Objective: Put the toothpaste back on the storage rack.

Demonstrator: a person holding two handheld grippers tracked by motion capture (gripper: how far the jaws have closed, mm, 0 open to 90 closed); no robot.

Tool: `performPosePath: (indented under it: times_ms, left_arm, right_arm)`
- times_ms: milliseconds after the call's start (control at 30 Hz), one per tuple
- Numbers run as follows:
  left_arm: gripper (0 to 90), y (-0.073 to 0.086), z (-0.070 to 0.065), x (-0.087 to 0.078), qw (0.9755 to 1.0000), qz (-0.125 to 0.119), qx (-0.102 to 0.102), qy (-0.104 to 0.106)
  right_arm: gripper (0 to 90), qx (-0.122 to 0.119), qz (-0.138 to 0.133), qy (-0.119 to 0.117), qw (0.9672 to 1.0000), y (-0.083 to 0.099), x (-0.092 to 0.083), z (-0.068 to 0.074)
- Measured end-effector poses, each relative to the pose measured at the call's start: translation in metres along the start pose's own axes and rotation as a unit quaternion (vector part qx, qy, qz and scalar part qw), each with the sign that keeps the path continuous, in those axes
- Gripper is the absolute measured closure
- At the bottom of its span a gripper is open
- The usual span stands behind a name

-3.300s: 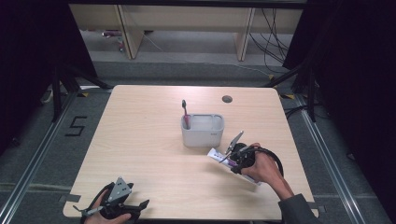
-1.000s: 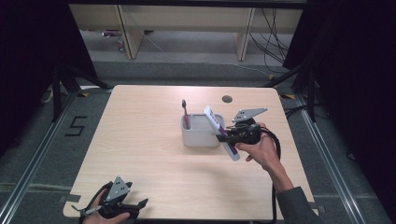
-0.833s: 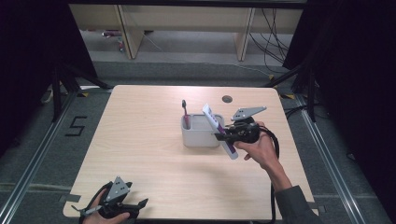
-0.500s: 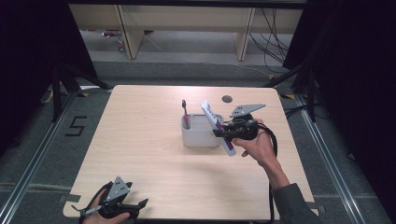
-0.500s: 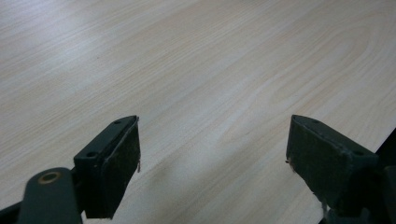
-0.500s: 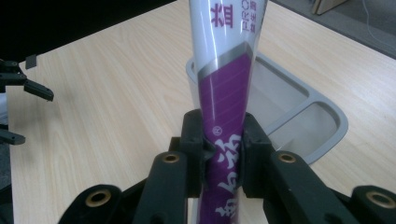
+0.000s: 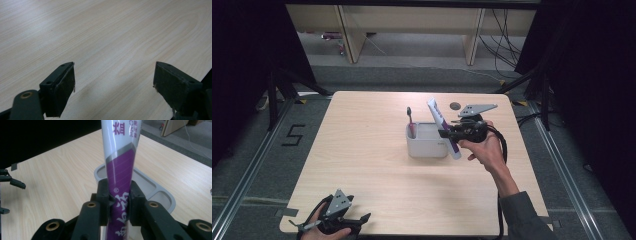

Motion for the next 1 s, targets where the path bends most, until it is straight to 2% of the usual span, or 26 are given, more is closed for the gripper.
performPosePath:
  times_ms: [33, 67, 100, 233, 267, 333, 367, 400, 433, 533, 600, 700, 733, 833, 900, 933, 967, 1000]
  left_arm:
    - [17.3, 0.000, 0.000, 0.000, 1.0000, 0.000, 0.000, 0.000]
    - [17.3, 0.000, 0.000, 0.000, 1.0000, 0.000, 0.001, 0.001]
    - [17.3, 0.000, 0.000, 0.000, 1.0000, 0.000, 0.002, 0.001]
    - [17.3, 0.000, 0.000, 0.000, 1.0000, 0.001, 0.000, 0.001]
    - [17.3, 0.000, 0.000, 0.000, 1.0000, 0.001, -0.001, 0.001]
    - [17.3, 0.000, 0.000, 0.000, 1.0000, 0.002, -0.002, 0.001]
    - [17.3, 0.000, 0.000, 0.000, 1.0000, 0.002, -0.002, 0.001]
    - [17.3, 0.000, 0.000, 0.000, 1.0000, 0.002, 0.000, 0.001]
    - [17.3, 0.000, 0.000, 0.000, 1.0000, 0.002, 0.001, 0.002]
    - [17.3, 0.000, -0.002, 0.000, 1.0000, 0.000, 0.000, 0.008]
    - [17.3, 0.000, -0.002, 0.001, 1.0000, 0.000, -0.001, 0.008]
    - [17.3, 0.000, -0.002, 0.000, 1.0000, 0.001, 0.002, 0.009]
    - [17.3, 0.000, -0.002, 0.000, 1.0000, 0.001, 0.002, 0.009]
    - [17.3, 0.000, -0.002, 0.001, 1.0000, 0.001, 0.002, 0.009]
    - [17.3, 0.001, -0.002, 0.000, 1.0000, 0.002, 0.003, 0.007]
    - [17.3, 0.000, -0.003, 0.001, 1.0000, 0.000, 0.001, 0.008]
    - [17.3, 0.000, -0.003, 0.001, 1.0000, -0.004, 0.000, 0.009]
    - [17.3, 0.000, -0.003, 0.002, 1.0000, -0.004, -0.001, 0.009]
  right_arm:
    - [75.6, 0.000, 0.000, 0.000, 1.0000, 0.000, 0.000, 0.000]
    - [75.5, 0.010, 0.005, 0.001, 0.9999, 0.000, -0.001, 0.002]
    - [75.6, 0.007, 0.000, -0.003, 1.0000, -0.003, 0.001, 0.002]
    - [75.6, -0.002, -0.011, 0.008, 0.9999, -0.011, 0.004, -0.001]
    - [75.6, 0.004, -0.004, 0.003, 1.0000, -0.012, 0.004, 0.001]
    - [75.6, -0.001, -0.009, 0.009, 0.9999, -0.015, 0.006, -0.002]
    - [75.6, 0.006, -0.011, 0.005, 0.9999, -0.017, 0.007, -0.001]
    - [75.6, -0.004, -0.012, 0.007, 0.9999, -0.018, 0.007, -0.003]
    - [75.5, 0.004, -0.013, 0.005, 0.9999, -0.019, 0.008, -0.001]
    - [75.6, 0.000, -0.017, 0.009, 0.9998, -0.024, 0.010, -0.004]
    - [75.5, 0.012, -0.018, 0.003, 0.9998, -0.025, 0.013, -0.003]
    - [75.6, 0.016, -0.020, 0.005, 0.9997, -0.027, 0.017, -0.004]
    - [75.6, 0.004, -0.022, 0.013, 0.9997, -0.029, 0.018, -0.008]
    - [75.6, 0.015, -0.021, 0.015, 0.9995, -0.030, 0.022, -0.009]
    - [75.6, 0.009, -0.023, 0.018, 0.9995, -0.032, 0.023, -0.011]
    - [75.6, 0.019, -0.026, 0.016, 0.9994, -0.032, 0.024, -0.010]
    - [75.5, 0.009, -0.028, 0.020, 0.9994, -0.035, 0.026, -0.012]
    - [75.6, 0.012, -0.027, 0.016, 0.9994, -0.036, 0.027, -0.012]
Point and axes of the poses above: each handheld gripper's, and its own axes: x roughly forward along the jaws, y roughly out of its underside, z roughly to its left, the point moved 9 cm from there along x, roughly forward along the jaws, and after that the axes turned 1 degree about x, right-handed, at the moved point
